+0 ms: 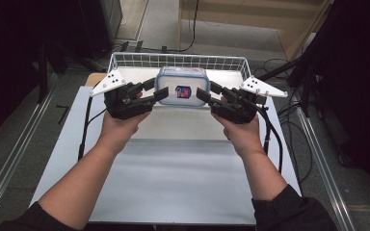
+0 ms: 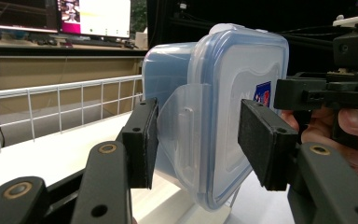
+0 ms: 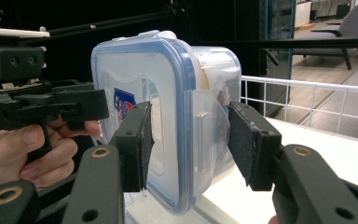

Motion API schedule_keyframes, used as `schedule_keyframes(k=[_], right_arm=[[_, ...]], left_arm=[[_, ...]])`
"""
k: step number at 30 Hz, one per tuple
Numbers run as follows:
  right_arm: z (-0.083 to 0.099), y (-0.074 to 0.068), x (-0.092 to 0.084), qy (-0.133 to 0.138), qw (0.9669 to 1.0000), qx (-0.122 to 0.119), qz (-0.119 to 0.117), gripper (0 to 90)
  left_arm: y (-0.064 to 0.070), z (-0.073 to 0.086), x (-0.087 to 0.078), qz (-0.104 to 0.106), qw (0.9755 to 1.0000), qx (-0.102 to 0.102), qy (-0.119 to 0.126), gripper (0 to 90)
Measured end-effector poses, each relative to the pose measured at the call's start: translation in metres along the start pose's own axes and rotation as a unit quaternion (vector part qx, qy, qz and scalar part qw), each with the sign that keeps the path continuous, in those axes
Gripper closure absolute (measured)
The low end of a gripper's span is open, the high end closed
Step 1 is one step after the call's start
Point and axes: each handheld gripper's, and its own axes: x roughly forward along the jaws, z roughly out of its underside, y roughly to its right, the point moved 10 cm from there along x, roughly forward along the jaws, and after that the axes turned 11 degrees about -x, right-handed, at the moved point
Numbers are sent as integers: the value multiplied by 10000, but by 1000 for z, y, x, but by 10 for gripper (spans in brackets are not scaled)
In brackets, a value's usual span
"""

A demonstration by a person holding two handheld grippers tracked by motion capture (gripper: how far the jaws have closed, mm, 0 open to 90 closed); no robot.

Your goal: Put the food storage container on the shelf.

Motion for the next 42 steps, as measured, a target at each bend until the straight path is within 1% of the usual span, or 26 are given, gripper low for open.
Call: schedule_keyframes(k=[1, 3, 4, 5, 6, 7, 9, 12, 15, 16, 18, 19, 21, 23, 24, 26, 29, 30, 31, 32, 35, 37, 38, 40, 41, 42], right_arm=[[-1, 1, 1, -21, 10000, -35, 13, 521], [-2, 4, 4, -75, 10000, -22, 24, 521], [-2, 5, 6, -105, 9999, 11, 22, 522], [-1, 7, 7, -135, 9999, 94, 13, 522], [-1, 8, 8, -152, 9998, 143, 6, 523], [-1, 9, 10, -178, 9994, 302, -30, 526], [0, 11, 11, -201, 9990, 405, -50, 527], [2, 15, 13, -297, 9978, 583, -64, 528], [4, 18, 14, -383, 9957, 831, -112, 534], [5, 19, 14, -412, 9946, 938, -145, 538], [6, 20, 15, -493, 9919, 1148, -210, 542], [7, 20, 15, -548, 9906, 1231, -223, 542], [6, 21, 16, -609, 9897, 1274, -212, 543], [5, 22, 16, -669, 9880, 1369, -263, 546], [5, 23, 16, -682, 9872, 1408, -309, 548], [4, 24, 16, -709, 9862, 1456, -340, 549], [3, 26, 16, -738, 9836, 1603, -375, 550], [3, 28, 17, -735, 9830, 1638, -390, 551], [3, 29, 17, -759, 9803, 1769, -433, 555], [3, 30, 16, -755, 9786, 1855, -467, 557], [3, 33, 16, -762, 9759, 1980, -506, 561], [4, 35, 16, -777, 9738, 2067, -542, 564], [4, 36, 15, -797, 9724, 2119, -570, 567], [5, 37, 15, -811, 9704, 2190, -610, 573], [5, 37, 15, -829, 9687, 2246, -650, 576], [5, 37, 14, -850, 9678, 2271, -669, 576]], left_arm=[[-3, -1, 1, 6, 10000, -31, -34, 495], [-6, -1, 3, 20, 9999, -119, -69, 496], [-8, -2, 4, 22, 9997, -226, -72, 496], [-9, -2, 4, 25, 9996, -265, -93, 497], [-11, -4, 5, 68, 9990, -441, -84, 498], [-12, -4, 5, 67, 9986, -511, -96, 502], [-15, -4, 8, 79, 9975, -687, -174, 504], [-17, -4, 10, 54, 9959, -852, -289, 507], [-20, -4, 11, 59, 9933, -1078, -415, 510], [-21, -4, 12, 66, 9915, -1216, -457, 510], [-23, -4, 13, 48, 9904, -1290, -493, 512], [-23, -4, 13, 48, 9890, -1386, -522, 512], [-24, -4, 13, 60, 9872, -1495, -547, 514], [-25, -6, 12, 154, 9840, -1694, -537, 523], [-25, -7, 12, 183, 9831, -1737, -543, 528], [-25, -8, 13, 163, 9821, -1778, -592, 531], [-26, -11, 14, 147, 9810, -1831, -631, 534], [-26, -12, 15, 150, 9790, -1918, -669, 535], [-27, -12, 16, 156, 9769, -2013, -704, 537], [-27, -12, 16, 163, 9751, -2087, -734, 539], [-28, -10, 18, 183, 9715, -2201, -867, 543], [-28, -9, 18, 226, 9683, -2296, -952, 546], [-29, -8, 19, 240, 9672, -2328, -986, 547], [-30, -7, 19, 265, 9642, -2436, -1014, 547], [-30, -7, 20, 270, 9631, -2476, -1018, 547], [-31, -6, 20, 267, 9626, -2491, -1026, 547]])
